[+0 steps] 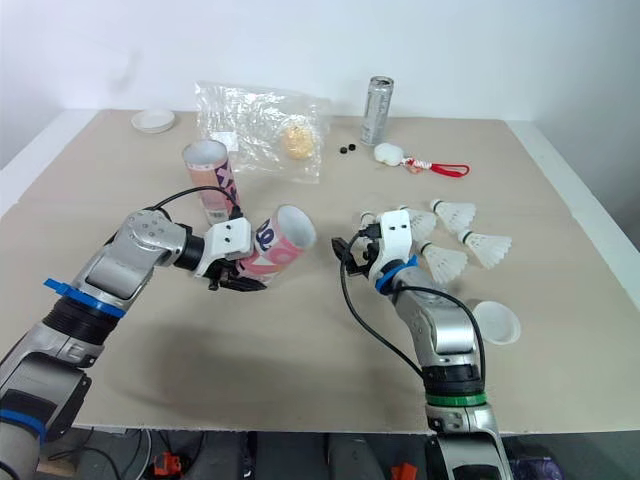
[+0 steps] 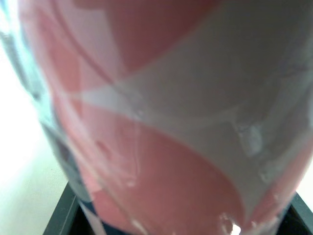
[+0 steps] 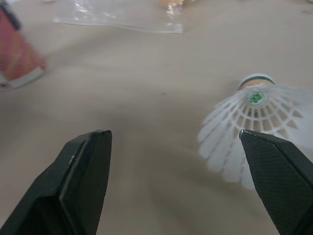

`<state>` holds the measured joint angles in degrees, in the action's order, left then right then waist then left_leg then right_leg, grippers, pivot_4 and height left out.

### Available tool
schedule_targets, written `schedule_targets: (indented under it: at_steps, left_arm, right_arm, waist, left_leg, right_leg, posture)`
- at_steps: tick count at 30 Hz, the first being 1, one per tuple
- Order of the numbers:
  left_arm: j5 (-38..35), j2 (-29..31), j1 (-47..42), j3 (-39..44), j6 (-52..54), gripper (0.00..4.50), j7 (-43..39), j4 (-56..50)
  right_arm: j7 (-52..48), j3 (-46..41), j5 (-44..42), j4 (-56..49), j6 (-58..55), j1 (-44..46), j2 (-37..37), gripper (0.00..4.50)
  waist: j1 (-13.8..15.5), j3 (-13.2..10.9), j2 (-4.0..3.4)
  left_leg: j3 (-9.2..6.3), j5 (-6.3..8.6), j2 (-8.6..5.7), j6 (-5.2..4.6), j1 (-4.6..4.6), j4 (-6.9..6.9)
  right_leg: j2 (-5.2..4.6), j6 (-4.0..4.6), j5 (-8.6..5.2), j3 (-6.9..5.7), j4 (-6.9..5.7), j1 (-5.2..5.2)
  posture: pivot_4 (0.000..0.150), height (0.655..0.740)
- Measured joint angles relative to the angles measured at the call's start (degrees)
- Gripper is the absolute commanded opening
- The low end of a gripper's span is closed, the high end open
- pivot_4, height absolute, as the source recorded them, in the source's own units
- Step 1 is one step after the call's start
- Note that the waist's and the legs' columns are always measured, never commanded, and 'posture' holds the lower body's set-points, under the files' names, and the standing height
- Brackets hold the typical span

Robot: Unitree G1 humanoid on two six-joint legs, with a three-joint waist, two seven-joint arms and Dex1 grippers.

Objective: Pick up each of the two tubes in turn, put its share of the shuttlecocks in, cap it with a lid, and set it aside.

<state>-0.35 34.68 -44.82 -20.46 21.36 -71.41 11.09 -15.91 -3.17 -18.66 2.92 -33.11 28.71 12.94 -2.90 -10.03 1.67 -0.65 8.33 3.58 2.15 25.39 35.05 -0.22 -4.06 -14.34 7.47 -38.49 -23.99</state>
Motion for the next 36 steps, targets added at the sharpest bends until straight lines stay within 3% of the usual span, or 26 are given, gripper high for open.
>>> schedule_targets:
  at_steps: [6,9,11,12,13,14,16,17,18,22,26,30,36]
  left_arm:
    - [0.0,-0.1,0.3,0.0,0.0,2.42,0.3,-0.5]
    - [0.1,0.0,0.4,0.0,0.0,2.42,0.6,-0.7]
    - [0.1,0.0,0.5,0.0,0.0,2.42,0.8,-0.7]
    - [0.1,0.0,0.5,0.0,0.0,2.42,0.9,-0.8]
    - [0.1,0.0,0.5,0.0,0.0,2.42,0.9,-0.9]
    - [0.1,0.0,0.6,0.0,0.0,2.42,1.0,-0.9]
    - [0.1,0.0,0.6,0.0,0.0,2.42,1.0,-1.0]
    - [0.1,0.0,0.7,0.0,0.0,2.42,1.0,-1.0]
    - [0.1,0.0,0.7,0.0,0.0,2.42,1.0,-1.0]
    - [0.2,-0.1,0.7,0.0,-0.1,2.42,1.2,-1.0]
    - [0.3,-0.5,0.6,0.0,-0.3,2.42,1.2,-0.9]
    - [0.3,-1.3,0.4,0.0,-0.6,2.42,1.2,-0.5]
    - [0.2,-2.5,0.2,-0.1,-1.3,2.42,0.8,0.0]
  right_arm:
    - [1.6,-2.1,1.4,11.5,4.5,6.0,-1.4,4.48]
    - [2.0,-2.1,2.2,15.3,6.4,7.5,-1.7,3.82]
    - [2.3,-2.1,3.1,17.4,7.9,8.4,-1.7,3.11]
    - [2.4,-2.1,3.3,18.5,8.7,8.9,-1.7,2.39]
    - [2.4,-2.1,3.5,19.2,9.1,9.2,-1.7,2.25]
    - [2.4,-2.1,3.7,19.8,9.6,9.4,-1.7,1.68]
    - [2.3,-2.1,4.0,20.3,10.2,9.5,-1.7,1.19]
    - [2.2,-2.1,4.3,20.6,10.7,9.6,-1.7,0.40]
    - [2.2,-2.1,4.3,20.6,10.7,9.6,-1.7,0.14]
    - [0.1,-1.3,5.0,19.3,11.2,9.3,-0.9,0.05]
    - [-5.2,1.6,6.2,9.7,11.3,7.6,4.4,0.05]
    - [-15.7,2.4,6.4,-2.2,13.4,7.8,16.8,0.05]
    - [-41.7,4.9,3.7,-12.6,26.6,8.3,33.2,0.05]
  waist:
    - [-0.1,0.0,0.00]
    - [-0.1,0.0,-0.01]
    - [-0.1,0.0,-0.01]
    - [-0.2,0.0,-0.01]
    - [-0.2,0.0,-0.01]
    - [-0.3,0.0,-0.01]
    - [-0.4,0.0,-0.01]
    - [-0.4,0.0,-0.01]
    - [-0.4,0.0,-0.01]
    - [-0.4,0.0,-0.02]
    - [-0.2,0.0,-0.05]
    - [0.1,0.0,-0.07]
    - [0.0,-0.1,-0.13]
  left_leg:
    - [-0.01,0.00,0.00,0.00,0.00,-0.01]
    - [-0.01,0.00,0.00,0.00,0.00,-0.02]
    - [-0.01,0.00,0.00,0.00,0.00,-0.02]
    - [-0.01,0.00,0.00,0.00,0.00,-0.02]
    - [-0.01,0.00,0.00,0.00,0.00,-0.02]
    - [-0.01,0.00,0.00,0.00,0.00,-0.02]
    - [-0.01,0.00,0.00,0.00,0.00,-0.02]
    - [-0.01,0.00,0.00,0.00,0.00,-0.02]
    - [-0.01,0.00,0.00,0.00,0.00,-0.02]
    - [-0.01,0.00,0.00,0.00,0.00,-0.02]
    - [-0.01,0.00,-0.02,0.00,0.03,-0.02]
    - [-0.01,0.00,-0.03,0.00,0.03,-0.03]
    - [-0.01,0.02,-0.01,0.01,0.00,-0.11]
  right_leg:
    - [0.00,0.00,-0.01,0.01,-0.01,0.00]
    - [0.01,0.00,-0.02,0.00,-0.02,-0.01]
    - [0.01,0.00,-0.01,0.01,-0.02,-0.01]
    - [0.01,0.00,-0.01,0.00,-0.02,0.00]
    - [0.00,0.00,-0.01,0.01,-0.02,0.00]
    - [0.01,0.00,-0.01,0.00,-0.02,0.00]
    - [0.01,0.00,-0.01,0.00,-0.02,0.00]
    - [0.01,-0.01,-0.01,0.00,-0.02,0.00]
    - [0.01,-0.01,-0.01,0.00,-0.02,0.00]
    - [0.00,-0.01,-0.01,0.01,-0.02,0.00]
    - [-0.01,-0.04,-0.04,0.01,-0.01,-0.01]
    - [-0.02,-0.04,-0.06,0.00,0.02,0.00]
    - [0.00,-0.04,-0.09,0.00,0.15,0.02]
  posture:
    - [0.150,0.7400]
    - [0.150,0.7400]
    - [0.150,0.7400]
    - [0.150,0.7400]
    - [0.150,0.7400]
    - [0.150,0.7400]
    - [0.150,0.7400]
    - [0.150,0.7400]
    - [0.150,0.7400]
    - [0.150,0.7400]
    - [0.150,0.7400]
    - [0.150,0.7400]
    - [0.150,0.7400]
